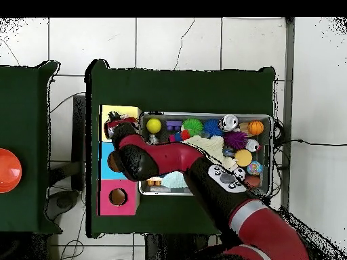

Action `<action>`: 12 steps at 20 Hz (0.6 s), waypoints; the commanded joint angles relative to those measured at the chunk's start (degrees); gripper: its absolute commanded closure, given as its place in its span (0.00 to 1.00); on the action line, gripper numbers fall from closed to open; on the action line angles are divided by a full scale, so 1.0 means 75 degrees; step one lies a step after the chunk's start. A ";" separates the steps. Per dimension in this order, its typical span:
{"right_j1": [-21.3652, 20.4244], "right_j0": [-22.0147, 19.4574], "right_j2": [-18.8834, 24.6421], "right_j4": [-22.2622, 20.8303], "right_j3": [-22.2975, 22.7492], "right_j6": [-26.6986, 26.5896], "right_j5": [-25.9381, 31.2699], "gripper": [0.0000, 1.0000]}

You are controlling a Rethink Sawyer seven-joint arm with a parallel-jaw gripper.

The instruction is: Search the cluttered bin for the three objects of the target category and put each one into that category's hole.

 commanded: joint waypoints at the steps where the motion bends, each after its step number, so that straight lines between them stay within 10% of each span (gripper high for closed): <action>1: 0.0121 -0.0239 -0.0696 -0.0346 -0.0895 0.0920 -0.0480 1.00; 12: 0.0206 -0.0417 -0.0528 -0.0560 -0.0815 0.0912 -0.0505 1.00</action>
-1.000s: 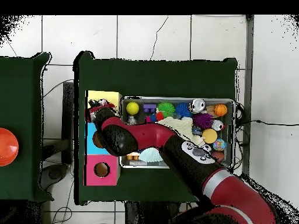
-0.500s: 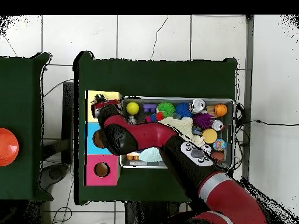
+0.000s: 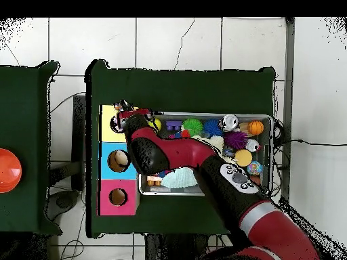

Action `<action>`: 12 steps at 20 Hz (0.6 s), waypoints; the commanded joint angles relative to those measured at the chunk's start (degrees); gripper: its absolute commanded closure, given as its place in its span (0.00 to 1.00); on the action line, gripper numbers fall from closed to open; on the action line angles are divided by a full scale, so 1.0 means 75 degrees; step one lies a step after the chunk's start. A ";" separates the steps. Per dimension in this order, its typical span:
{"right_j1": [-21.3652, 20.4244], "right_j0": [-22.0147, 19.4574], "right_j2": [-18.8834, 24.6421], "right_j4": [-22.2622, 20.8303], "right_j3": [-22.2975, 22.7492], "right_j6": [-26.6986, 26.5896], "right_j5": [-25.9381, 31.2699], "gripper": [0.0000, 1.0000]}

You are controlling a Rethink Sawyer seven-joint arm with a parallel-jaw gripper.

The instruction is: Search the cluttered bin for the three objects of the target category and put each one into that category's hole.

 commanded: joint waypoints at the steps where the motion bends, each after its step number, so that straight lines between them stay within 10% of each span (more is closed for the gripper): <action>1: 0.0185 -0.0103 -0.0477 -0.0502 -0.0491 0.0910 -0.0328 1.00; 12: 0.0363 0.0330 -0.0781 -0.0219 -0.0323 0.1186 -0.0530 1.00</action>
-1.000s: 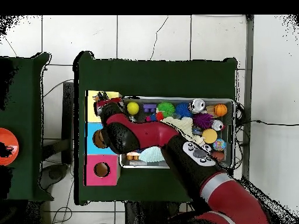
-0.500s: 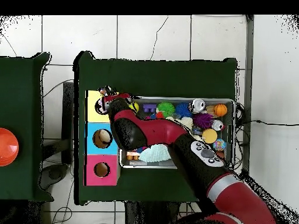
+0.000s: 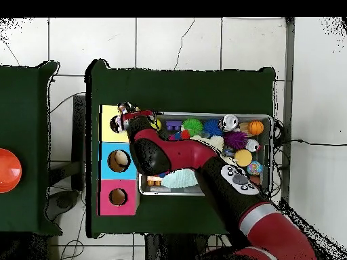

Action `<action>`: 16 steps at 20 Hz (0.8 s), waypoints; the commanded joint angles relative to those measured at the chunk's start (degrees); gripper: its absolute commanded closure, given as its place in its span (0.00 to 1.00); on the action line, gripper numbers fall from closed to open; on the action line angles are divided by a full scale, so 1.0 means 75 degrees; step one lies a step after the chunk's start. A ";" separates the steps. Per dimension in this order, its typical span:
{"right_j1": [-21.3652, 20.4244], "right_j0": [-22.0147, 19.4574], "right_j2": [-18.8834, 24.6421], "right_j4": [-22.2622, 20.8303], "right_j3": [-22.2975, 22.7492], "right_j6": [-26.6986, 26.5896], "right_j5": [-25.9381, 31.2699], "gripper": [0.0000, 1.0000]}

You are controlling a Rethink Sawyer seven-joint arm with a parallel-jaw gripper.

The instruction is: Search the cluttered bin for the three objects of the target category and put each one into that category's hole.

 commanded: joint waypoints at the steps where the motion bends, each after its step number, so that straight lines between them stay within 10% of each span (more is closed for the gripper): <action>1: 0.0344 0.0263 -0.0524 -0.0161 -0.0307 0.1220 -0.0505 1.00; 16: -0.0290 0.0937 -0.0904 0.0688 0.0225 0.1807 -0.0406 1.00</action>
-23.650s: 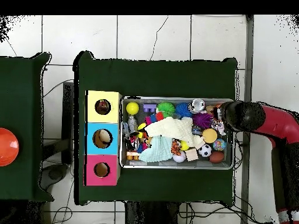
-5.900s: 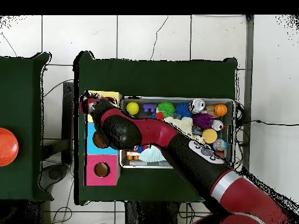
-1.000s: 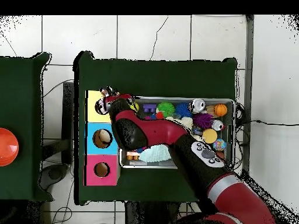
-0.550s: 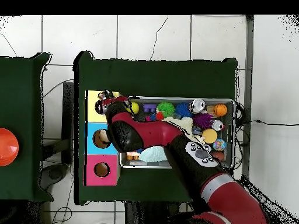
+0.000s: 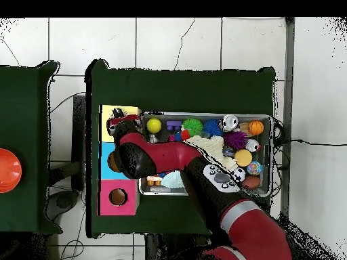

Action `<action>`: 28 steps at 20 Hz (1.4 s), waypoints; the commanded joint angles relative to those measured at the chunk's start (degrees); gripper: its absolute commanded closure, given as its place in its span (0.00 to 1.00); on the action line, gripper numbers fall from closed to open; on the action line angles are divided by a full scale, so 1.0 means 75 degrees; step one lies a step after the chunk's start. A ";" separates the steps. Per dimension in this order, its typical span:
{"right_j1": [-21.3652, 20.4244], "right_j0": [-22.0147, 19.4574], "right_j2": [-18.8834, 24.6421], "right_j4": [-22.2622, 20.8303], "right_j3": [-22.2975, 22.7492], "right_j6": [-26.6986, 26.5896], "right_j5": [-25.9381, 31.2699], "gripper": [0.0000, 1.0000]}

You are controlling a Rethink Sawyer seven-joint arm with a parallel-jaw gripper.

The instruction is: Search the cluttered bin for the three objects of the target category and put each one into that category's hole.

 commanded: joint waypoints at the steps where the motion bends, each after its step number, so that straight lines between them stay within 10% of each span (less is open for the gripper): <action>1: -0.0267 0.0224 -0.0593 0.0509 0.0245 0.1812 -0.0401 1.00; 21: -0.0368 0.0363 -0.0959 0.0868 0.0504 0.1850 -0.0226 1.00; 22: -0.0349 0.0358 -0.0942 0.0877 0.0507 0.1846 -0.0239 0.00; 28: -0.0365 0.0459 -0.1022 0.1043 0.0528 0.1885 -0.0189 0.00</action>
